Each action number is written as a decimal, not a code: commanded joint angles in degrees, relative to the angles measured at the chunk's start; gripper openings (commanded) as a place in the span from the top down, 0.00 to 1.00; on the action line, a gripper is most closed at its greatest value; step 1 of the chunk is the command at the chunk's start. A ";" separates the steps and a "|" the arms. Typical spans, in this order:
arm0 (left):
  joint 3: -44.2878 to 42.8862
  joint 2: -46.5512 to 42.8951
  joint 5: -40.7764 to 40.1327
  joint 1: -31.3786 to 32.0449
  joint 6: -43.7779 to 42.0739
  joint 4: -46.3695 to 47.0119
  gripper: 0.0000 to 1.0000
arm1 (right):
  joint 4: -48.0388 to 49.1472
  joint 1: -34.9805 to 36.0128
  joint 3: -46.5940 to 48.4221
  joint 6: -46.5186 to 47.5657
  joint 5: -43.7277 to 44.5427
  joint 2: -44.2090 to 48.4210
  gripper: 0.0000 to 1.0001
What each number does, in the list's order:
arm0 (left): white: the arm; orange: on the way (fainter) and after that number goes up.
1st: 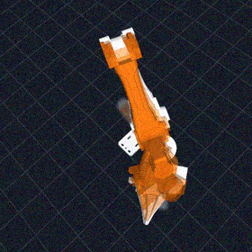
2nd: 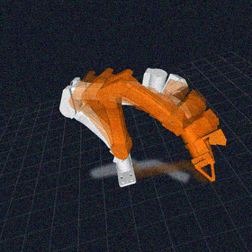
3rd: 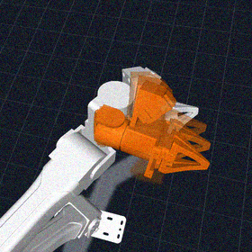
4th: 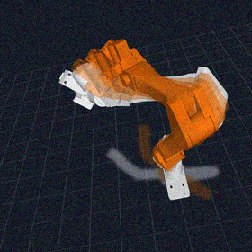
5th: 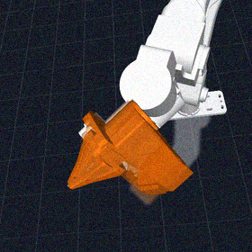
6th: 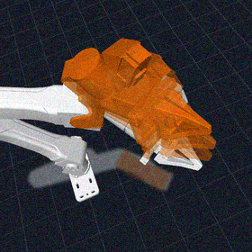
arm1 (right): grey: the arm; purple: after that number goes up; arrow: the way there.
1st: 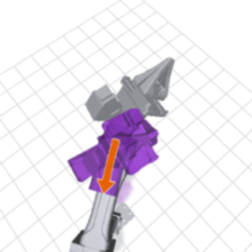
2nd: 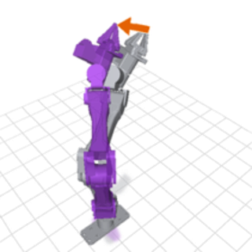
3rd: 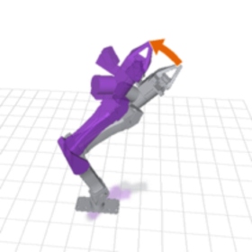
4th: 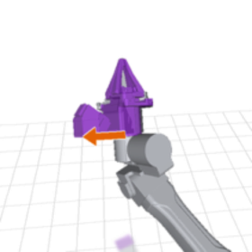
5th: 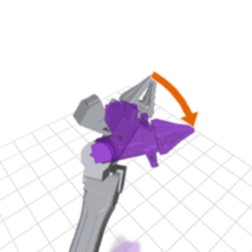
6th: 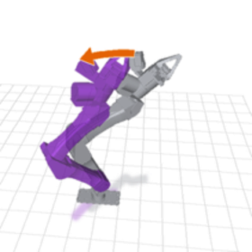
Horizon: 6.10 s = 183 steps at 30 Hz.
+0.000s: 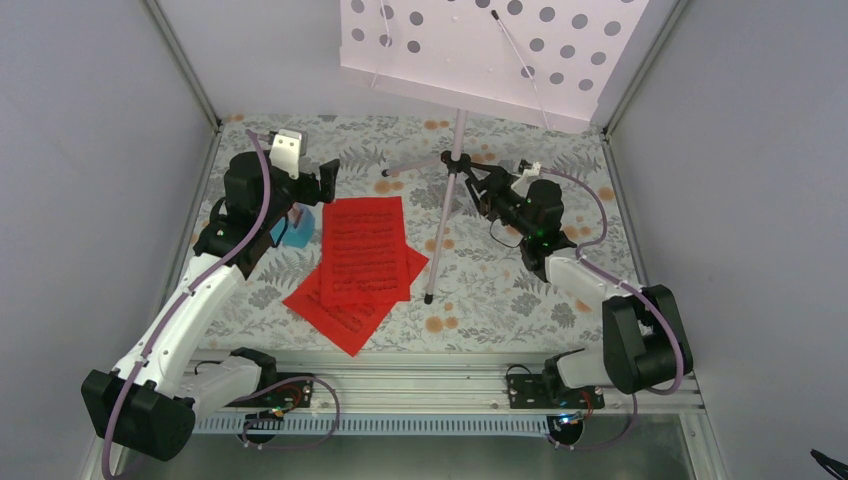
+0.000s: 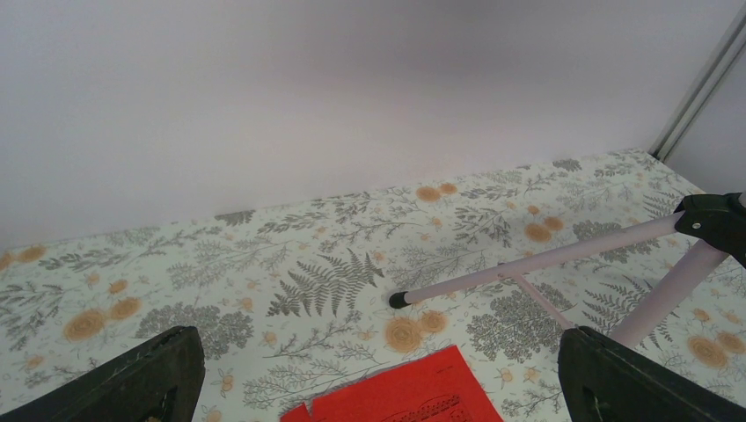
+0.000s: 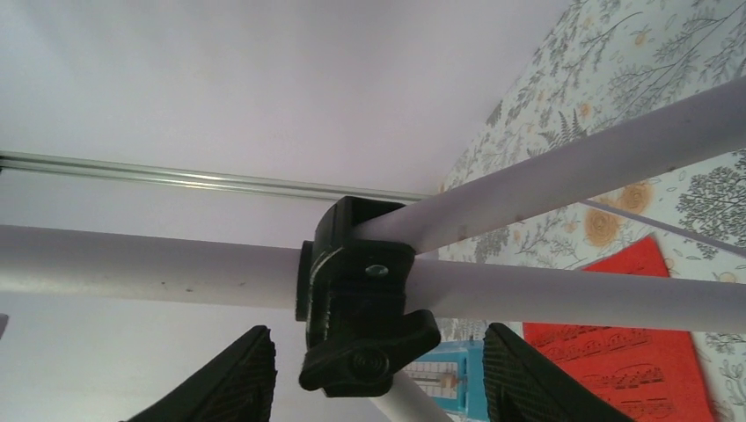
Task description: Pack up the instrument practice props
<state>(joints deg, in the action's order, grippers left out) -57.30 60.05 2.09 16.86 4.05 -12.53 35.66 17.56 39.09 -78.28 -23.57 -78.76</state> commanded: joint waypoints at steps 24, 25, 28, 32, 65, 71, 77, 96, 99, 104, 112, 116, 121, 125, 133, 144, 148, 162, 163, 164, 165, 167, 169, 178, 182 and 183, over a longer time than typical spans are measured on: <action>-0.87 0.21 0.51 -0.12 0.52 0.13 0.00 | 8.72 -0.25 0.73 -11.74 -2.45 -3.55 0.72; -0.88 0.19 0.53 -0.11 0.52 0.06 0.00 | 8.73 -0.21 0.64 -11.70 -2.38 -3.44 0.74; -0.90 0.22 0.49 -0.11 0.44 0.08 0.00 | 8.30 -0.24 0.58 -11.51 -2.19 -3.12 0.82; -0.94 0.19 0.54 -0.14 0.44 0.10 0.00 | 7.94 -0.24 0.56 -11.40 -1.96 -2.85 0.90; -0.84 0.15 0.39 -0.11 0.53 0.10 0.00 | 5.16 -0.50 -1.93 -9.06 1.43 0.33 0.84; -0.31 -0.02 0.79 -0.12 0.60 0.96 0.00 | 7.95 -2.45 -6.73 -5.15 -0.96 3.71 0.54; 0.91 -0.53 2.98 1.08 -0.58 2.76 0.00 | -1.35 -7.04 -10.85 9.18 0.46 15.19 0.37; 9.00 6.32 10.64 20.77 16.28 19.42 0.16 | 17.27 -15.34 -0.21 35.77 -25.38 8.19 0.34; 8.88 10.03 11.49 22.80 17.41 22.33 0.20 | 20.14 -14.22 2.76 38.48 -26.38 4.72 0.37; 6.50 16.22 12.03 25.03 16.57 23.54 0.24 | 19.33 -12.59 7.78 42.76 -25.51 0.47 0.41; 1.19 24.92 8.17 25.30 18.32 18.03 0.36 | 18.33 -8.86 14.28 47.65 -26.14 -5.12 0.44; 0.70 26.65 9.40 25.26 18.80 19.86 0.36 | 17.56 -7.60 17.05 49.27 -26.19 -8.25 0.46; -0.74 29.01 11.30 25.24 18.80 21.66 0.38 | 17.54 -6.63 20.35 49.49 -27.30 -11.70 0.50; -2.43 31.13 11.97 25.15 18.65 22.03 0.39 | 17.01 -5.85 22.41 50.08 -28.13 -13.65 0.53; -4.80 35.62 15.24 24.01 20.25 23.37 0.40 | 15.52 -4.86 25.24 51.90 -29.07 -15.60 0.57; -5.89 39.23 19.45 23.92 20.35 26.05 0.82 | 10.42 -3.64 28.09 56.30 -28.34 -15.27 0.85; -5.82 39.14 19.23 23.94 20.10 26.50 0.97 | 9.64 -3.40 27.97 56.60 -28.45 -13.53 0.96; -5.34 32.45 17.97 24.01 18.84 33.08 0.98 | 1.44 -0.86 25.71 61.86 -24.78 -3.84 0.96; -5.31 32.01 17.95 24.01 18.95 33.67 0.98 | 0.66 -0.73 25.50 62.35 -24.49 -3.56 0.96; -5.45 31.59 17.96 24.01 19.03 34.13 0.98 | -0.03 -0.63 25.39 62.90 -24.27 -3.32 0.96; -5.51 31.23 18.03 24.01 19.17 34.54 0.98 | -0.47 -0.51 25.08 63.14 -24.04 -3.03 0.96; -5.82 30.70 18.04 24.01 19.38 35.17 0.98 | -0.70 -0.42 24.39 63.32 -23.74 -2.42 0.96; -6.03 30.36 18.16 24.05 19.69 35.52 0.98 | -0.75 -0.19 23.67 63.27 -23.56 -1.77 0.96; -6.92 28.48 18.72 24.18 20.60 36.93 0.98 | -2.77 0.63 21.95 63.60 -22.56 0.29 0.96; -7.35 28.05 18.92 24.22 20.64 37.28 0.98 | -3.30 1.09 21.63 63.52 -22.27 1.08 0.96; -7.49 27.99 18.96 24.26 20.60 37.38 0.98 | -3.42 1.19 21.72 63.56 -22.13 1.31 0.96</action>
<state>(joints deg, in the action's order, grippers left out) -61.54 91.55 25.23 42.59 22.37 11.97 28.91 16.25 60.82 -12.71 -41.30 -81.67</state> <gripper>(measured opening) 0.129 0.148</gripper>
